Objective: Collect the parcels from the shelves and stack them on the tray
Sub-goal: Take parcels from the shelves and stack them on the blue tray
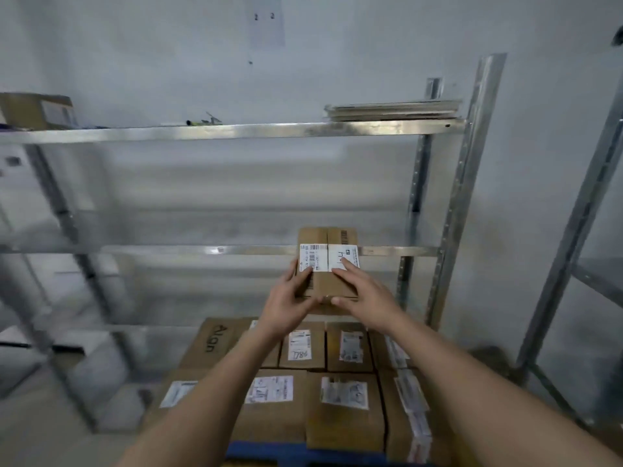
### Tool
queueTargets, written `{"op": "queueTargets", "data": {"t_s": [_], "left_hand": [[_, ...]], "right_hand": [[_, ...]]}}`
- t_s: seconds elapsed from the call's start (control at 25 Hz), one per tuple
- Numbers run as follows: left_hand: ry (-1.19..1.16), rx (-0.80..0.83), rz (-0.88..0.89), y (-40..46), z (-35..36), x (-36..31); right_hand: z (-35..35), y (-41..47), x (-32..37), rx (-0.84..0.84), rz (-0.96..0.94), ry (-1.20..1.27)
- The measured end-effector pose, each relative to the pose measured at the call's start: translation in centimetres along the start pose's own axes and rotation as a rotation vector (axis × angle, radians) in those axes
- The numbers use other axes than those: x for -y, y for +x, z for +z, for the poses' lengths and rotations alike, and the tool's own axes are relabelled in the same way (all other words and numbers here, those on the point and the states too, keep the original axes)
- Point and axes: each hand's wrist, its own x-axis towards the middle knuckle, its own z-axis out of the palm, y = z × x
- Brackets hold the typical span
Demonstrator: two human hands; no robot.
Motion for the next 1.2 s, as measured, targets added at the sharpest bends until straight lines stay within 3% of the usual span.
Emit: {"op": "queueTargets", "data": {"t_s": [0.24,0.56,0.84,1.2], "left_hand": [[0.101,-0.089,-0.110,-8.4,-16.6,8.4],[0.155,-0.118,-0.171,-16.6,-27.3,15.8],[0.129,-0.081,-0.196,-16.8,-27.7,21.7],[0.114,0.110,-0.317,-11.2,-22.4,34.1]], "right_hand": [[10.9,2.0,16.0,0.100,-0.130,0.010],[21.3,2.0,26.7,0.199,-0.175,0.045],[26.8,4.2,27.0,0.249,-0.152,0.029],[37.4,10.5,19.5,0.339,0.030,0.125]]}}
